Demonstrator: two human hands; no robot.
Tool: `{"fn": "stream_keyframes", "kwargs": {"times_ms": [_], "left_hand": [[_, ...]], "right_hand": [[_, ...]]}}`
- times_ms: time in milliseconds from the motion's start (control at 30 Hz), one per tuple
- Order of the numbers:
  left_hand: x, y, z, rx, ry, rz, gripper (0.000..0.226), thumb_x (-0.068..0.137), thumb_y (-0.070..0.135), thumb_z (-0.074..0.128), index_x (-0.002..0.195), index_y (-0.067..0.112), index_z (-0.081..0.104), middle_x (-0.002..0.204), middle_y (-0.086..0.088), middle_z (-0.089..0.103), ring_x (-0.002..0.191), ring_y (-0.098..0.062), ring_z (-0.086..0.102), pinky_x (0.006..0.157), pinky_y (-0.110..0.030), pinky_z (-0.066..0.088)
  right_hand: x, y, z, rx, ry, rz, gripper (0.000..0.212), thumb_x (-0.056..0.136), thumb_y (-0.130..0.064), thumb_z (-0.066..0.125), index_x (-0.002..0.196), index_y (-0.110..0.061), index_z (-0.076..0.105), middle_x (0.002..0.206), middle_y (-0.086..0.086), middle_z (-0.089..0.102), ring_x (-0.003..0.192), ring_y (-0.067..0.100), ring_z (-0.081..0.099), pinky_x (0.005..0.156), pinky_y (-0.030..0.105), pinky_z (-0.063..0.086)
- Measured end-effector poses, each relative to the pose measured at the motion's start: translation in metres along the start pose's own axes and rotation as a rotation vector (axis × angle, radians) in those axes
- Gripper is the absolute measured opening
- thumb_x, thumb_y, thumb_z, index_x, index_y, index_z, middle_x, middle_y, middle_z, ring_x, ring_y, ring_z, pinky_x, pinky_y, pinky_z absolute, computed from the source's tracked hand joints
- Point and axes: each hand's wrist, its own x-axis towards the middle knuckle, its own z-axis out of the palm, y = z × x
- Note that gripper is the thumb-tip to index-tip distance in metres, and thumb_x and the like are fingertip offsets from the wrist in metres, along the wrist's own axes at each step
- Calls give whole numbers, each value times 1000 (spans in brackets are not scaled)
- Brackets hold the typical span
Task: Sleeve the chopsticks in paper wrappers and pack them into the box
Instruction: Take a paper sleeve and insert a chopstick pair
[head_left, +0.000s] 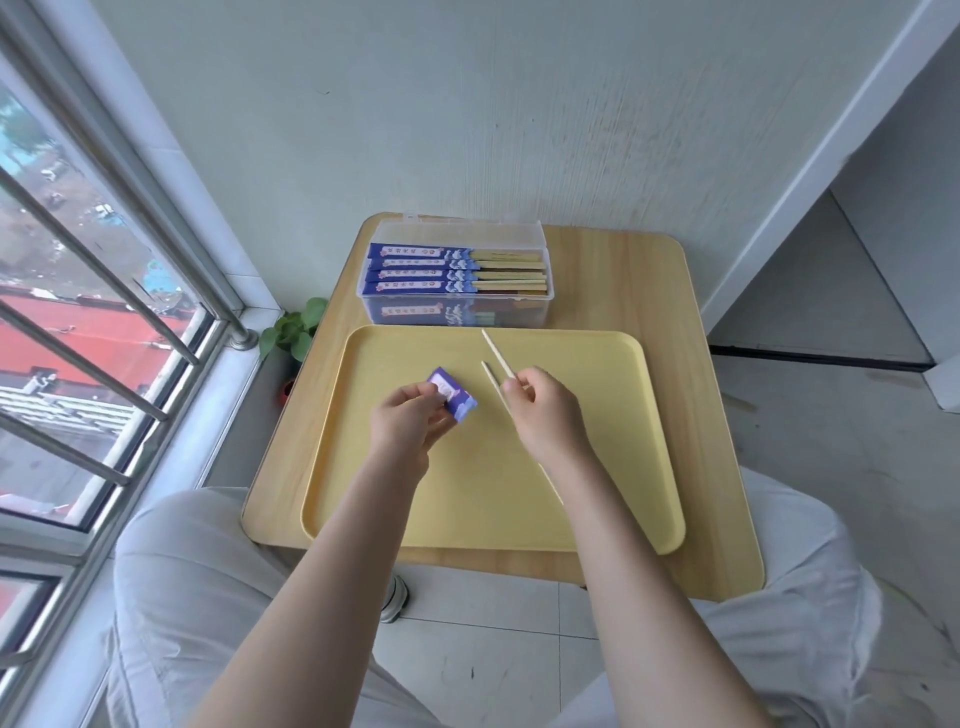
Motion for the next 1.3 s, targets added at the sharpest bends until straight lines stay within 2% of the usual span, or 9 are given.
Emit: {"fn": "stream_keyframes", "kwargs": {"times_ms": [100,267,533,700,800,967,1033,1133,1300], "left_hand": [[0,-3,5,-69,18,12,23,92,-14,53,80,4,56,77,-15,64,58,-20,66,63,-27,62],[-2,-10,6,123,25,12,20,89,-14,53,90,5,59,78,-14,67,56,-19,70,76,-29,61],[0,-12,8,204,-57,-68,11,93,-1,61,101,-3,67,85,-18,73,86,-37,73,84,-38,60],[4,-5,12,226,-23,-59,17,98,18,61,103,2,59,77,-14,72,65,-26,72,70,-34,62],[9,-1,15,291,42,-54,27,94,32,69,99,9,55,89,-12,70,73,-26,72,65,-35,62],[13,-3,18,117,68,-158,10,98,13,54,99,3,53,78,-10,61,60,-25,59,59,-34,54],[11,-3,15,7,20,-220,10,95,8,45,97,3,54,69,-8,51,52,-23,46,52,-29,44],[10,-7,6,9,-98,-291,35,96,13,33,112,1,62,62,-2,41,47,-14,34,47,-22,30],[1,-8,1,59,-262,-315,51,104,48,32,110,8,63,61,-4,44,42,-14,34,44,-20,32]], "right_hand": [[0,-6,-3,45,-186,145,35,95,-36,60,68,-15,52,64,-2,53,56,18,42,50,29,29],[-3,-5,5,282,-277,371,19,92,-17,49,93,-11,67,79,2,72,38,7,32,37,18,22],[5,-3,12,253,-215,357,18,89,-22,63,73,-17,57,71,3,53,51,15,37,43,20,26],[9,-7,17,154,-248,262,10,84,-16,68,77,-16,61,73,-1,63,63,17,53,53,24,38],[6,-8,11,60,-344,180,8,84,-19,70,84,-13,65,79,0,67,67,16,55,58,25,41],[3,-13,-5,29,-393,121,28,95,-35,58,106,-9,60,91,0,61,79,18,56,63,29,41],[6,-12,-10,7,-376,112,22,100,-21,43,115,-9,54,98,7,59,86,26,55,69,33,41],[11,-7,-16,30,-307,67,54,97,-3,33,144,-27,42,111,10,63,94,30,65,75,32,49],[11,-3,-16,407,-66,95,32,96,3,42,97,-16,68,94,16,70,70,26,74,72,39,63]]}}
